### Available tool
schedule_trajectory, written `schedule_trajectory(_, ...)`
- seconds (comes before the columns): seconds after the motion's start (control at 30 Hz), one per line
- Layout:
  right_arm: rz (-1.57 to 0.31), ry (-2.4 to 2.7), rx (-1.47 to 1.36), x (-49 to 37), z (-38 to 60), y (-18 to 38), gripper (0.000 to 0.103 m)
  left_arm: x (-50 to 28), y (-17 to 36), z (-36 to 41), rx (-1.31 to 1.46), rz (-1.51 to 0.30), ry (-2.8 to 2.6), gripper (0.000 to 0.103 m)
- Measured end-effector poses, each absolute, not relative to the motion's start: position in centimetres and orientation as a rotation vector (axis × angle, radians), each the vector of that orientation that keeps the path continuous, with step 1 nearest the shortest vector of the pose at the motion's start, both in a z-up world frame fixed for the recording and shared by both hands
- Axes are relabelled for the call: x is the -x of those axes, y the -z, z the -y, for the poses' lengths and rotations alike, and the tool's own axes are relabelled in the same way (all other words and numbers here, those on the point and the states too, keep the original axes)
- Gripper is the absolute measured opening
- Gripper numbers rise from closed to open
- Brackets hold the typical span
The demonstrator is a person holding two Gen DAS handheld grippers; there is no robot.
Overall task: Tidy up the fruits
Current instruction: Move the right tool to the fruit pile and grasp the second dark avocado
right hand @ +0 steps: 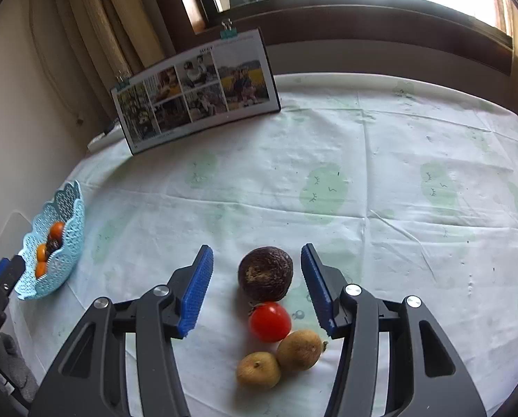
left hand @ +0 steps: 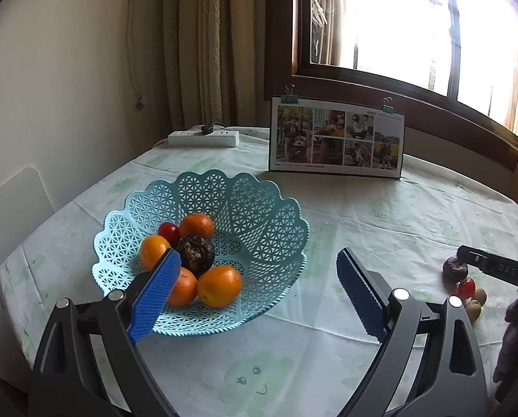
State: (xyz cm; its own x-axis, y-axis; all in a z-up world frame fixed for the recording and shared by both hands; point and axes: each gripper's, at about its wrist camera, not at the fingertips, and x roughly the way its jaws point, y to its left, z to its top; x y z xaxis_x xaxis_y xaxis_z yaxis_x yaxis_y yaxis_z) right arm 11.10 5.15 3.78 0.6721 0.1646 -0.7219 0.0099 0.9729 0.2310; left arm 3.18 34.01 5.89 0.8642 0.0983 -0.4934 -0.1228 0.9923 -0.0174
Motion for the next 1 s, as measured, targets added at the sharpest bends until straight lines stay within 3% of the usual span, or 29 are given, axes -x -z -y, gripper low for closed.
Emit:
schedule_trajectory(0.37, -0.913, -0.096, -0.134, -13.6, -6.4, -1.5, 0.053, -3.2, -5.7, -32.6, 0.023, -0.527, -0.088, 0.093)
schedule_trajectory(0.6, -0.903, -0.096, -0.098, -13.3, -6.4, -1.6, 0.040, -3.4, -5.5, -31.4, -0.004, -0.538, -0.064, 0.093)
schedule_trajectory(1.0, -0.818, -0.031, -0.207, -11.2, -0.9, -4.0, 0.040, -3.8, -5.6, -28.2, -0.063, -0.551, 0.000, 0.093)
